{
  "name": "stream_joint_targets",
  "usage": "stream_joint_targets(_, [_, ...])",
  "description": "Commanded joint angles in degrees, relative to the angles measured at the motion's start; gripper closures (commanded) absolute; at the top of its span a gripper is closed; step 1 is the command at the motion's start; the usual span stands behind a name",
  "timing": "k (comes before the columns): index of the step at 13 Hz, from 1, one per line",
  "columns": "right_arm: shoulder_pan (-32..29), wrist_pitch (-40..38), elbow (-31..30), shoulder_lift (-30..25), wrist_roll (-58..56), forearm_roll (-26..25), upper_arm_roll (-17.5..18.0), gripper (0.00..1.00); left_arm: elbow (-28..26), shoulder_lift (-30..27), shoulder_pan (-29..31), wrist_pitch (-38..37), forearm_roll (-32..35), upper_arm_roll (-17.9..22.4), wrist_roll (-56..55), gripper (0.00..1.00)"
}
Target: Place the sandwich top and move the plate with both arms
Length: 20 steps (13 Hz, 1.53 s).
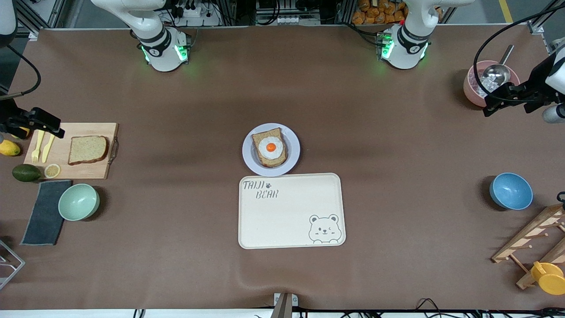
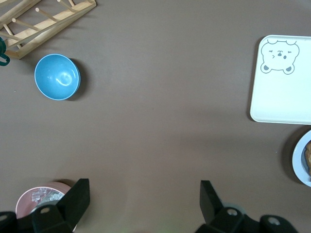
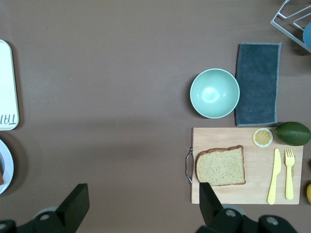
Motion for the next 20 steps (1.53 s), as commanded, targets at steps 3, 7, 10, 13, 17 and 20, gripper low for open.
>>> stream_joint_targets(3, [0.2, -0.2, 0.1, 0.0, -0.2, -0.7, -0.1, 0.0, 1.1, 0.2, 0.2, -0.4, -0.5, 0.1, 0.2, 0.0])
stream_joint_targets(7, [-1.0, -0.2, -0.9, 0.1, -0.1, -0.4, -0.2, 0.0, 1.1, 0.2, 0.3, -0.4, -0.5, 0.1, 0.2, 0.0])
stream_joint_targets(10, [-3.5, 0.3, -3.5, 0.2, -0.6, 0.1, -0.2, 0.0, 0.9, 0.3, 1.2, -0.4, -0.6, 0.1, 0.7, 0.0])
stream_joint_targets(13, [-6.3, 0.6, -5.6, 0.9, -0.8, 0.1, -0.3, 0.0, 0.6, 0.4, 1.3, -0.4, -0.7, 0.1, 0.8, 0.0])
stream_joint_targets(17, [-10.9, 1.7, -7.3, 3.7, -7.0, 1.0, -0.3, 0.0, 0.2, 0.6, 1.3, -0.4, -0.7, 0.1, 0.9, 0.0])
stream_joint_targets(20, [-14.1, 6.5, -11.5, 4.5, -10.6, 2.5, -0.3, 0.0, -0.6, 0.8, 1.4, -0.4, -0.8, 0.0, 0.9, 0.0])
